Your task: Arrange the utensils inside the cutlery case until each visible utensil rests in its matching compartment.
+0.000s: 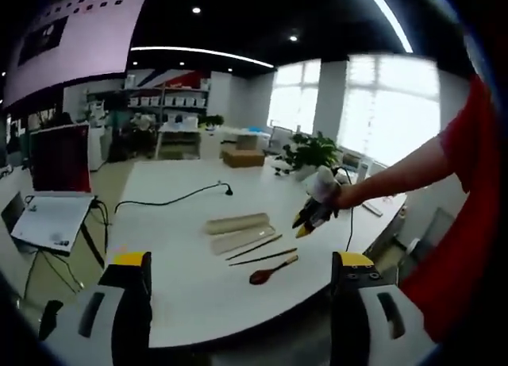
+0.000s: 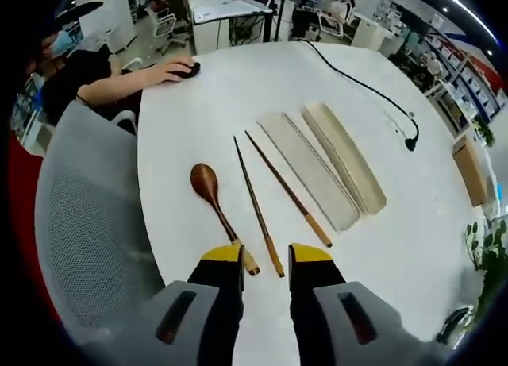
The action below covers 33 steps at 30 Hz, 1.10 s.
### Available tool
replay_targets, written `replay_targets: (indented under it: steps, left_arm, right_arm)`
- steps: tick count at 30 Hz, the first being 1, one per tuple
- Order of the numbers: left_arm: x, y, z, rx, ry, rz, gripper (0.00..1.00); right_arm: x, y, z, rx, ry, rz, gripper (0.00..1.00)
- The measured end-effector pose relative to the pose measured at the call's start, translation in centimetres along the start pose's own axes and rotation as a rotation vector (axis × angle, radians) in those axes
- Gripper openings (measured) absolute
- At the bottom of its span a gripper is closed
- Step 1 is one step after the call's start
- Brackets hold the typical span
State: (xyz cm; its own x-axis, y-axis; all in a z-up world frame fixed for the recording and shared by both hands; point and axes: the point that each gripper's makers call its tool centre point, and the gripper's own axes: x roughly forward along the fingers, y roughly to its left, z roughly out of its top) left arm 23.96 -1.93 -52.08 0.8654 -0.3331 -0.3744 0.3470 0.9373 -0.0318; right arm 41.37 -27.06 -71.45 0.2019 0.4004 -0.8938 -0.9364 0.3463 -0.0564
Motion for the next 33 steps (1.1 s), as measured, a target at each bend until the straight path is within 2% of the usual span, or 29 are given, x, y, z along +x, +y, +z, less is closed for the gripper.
replay_targets:
  steps: [2,3,5,7,8,11,13,17,19,21,23,24,26,29,31,33]
  left_arm:
    - [-0.3,-0.5,0.4,0.004,-0.016,0.023,0.93]
    - [-0.2,-0.9,0.3,-0.005,-0.012,0.020,0.93]
    - [-0.1,-1.4,-0.2,-0.043,-0.003,0.021,0.94]
    - [-0.1,-1.6,-0.6,-0.042,0.003,0.024,0.94]
    - [-0.1,-1.6,-0.7,-0.040,0.006,0.031,0.94]
    - [-0.4,-1.3,-1.1,-0.060,0.029,0.043,0.94]
    - [-0.8,-1.1,-1.1,-0.065,0.022,0.043,0.94]
    - [-1.1,-0.5,-1.6,-0.020,0.044,0.064,0.94]
    - [-1.5,-0.1,-1.6,0.000,0.036,0.083,0.94]
    - [-1.8,-0.3,-0.9,-0.082,-0.021,0.066,0.94]
    - [-2.2,-0.3,-0.8,-0.164,-0.059,0.056,0.94]
    - [-2.3,-0.2,-1.0,-0.181,-0.060,0.057,0.94]
    - [-2.4,-0.1,-1.6,-0.173,-0.049,0.057,0.94]
    - [-2.5,-0.1,-2.0,-0.164,-0.041,0.048,0.93]
    - [-2.2,-0.2,-2.3,-0.163,-0.029,0.035,0.93]
    - [-1.9,-0.5,-2.5,-0.135,-0.012,0.024,0.93]
  right_arm:
    - [0.7,-0.3,-0.2,-0.001,-0.006,0.005,0.18]
    - [1.2,-0.7,-0.5,0.044,0.004,-0.009,0.18]
    - [2.2,-0.8,-1.2,0.110,0.022,0.008,0.19]
    - [3.2,0.0,-1.1,0.149,0.001,0.057,0.23]
    - [3.5,0.2,-1.1,0.132,0.010,0.061,0.26]
    - [4.0,0.5,-1.1,0.099,0.032,0.061,0.21]
    - [4.3,0.5,-1.3,0.056,0.063,0.062,0.21]
    - [4.7,0.3,-1.4,0.031,0.070,0.060,0.22]
    - [5.2,-0.3,-2.1,0.017,0.086,0.067,0.22]
    - [5.3,-0.5,-2.4,-0.013,0.099,0.076,0.23]
    - [5.4,-0.6,-2.5,-0.017,0.104,0.085,0.26]
    - [5.4,-1.0,-2.6,-0.022,0.109,0.076,0.27]
    - [5.4,-1.8,-2.6,-0.024,0.109,0.057,0.26]
    - [5.1,-2.4,-2.4,0.031,0.100,0.048,0.26]
    - [5.3,-3.5,-2.5,0.046,0.100,0.046,0.25]
    - [5.2,-3.3,-2.6,0.055,0.115,0.050,0.24]
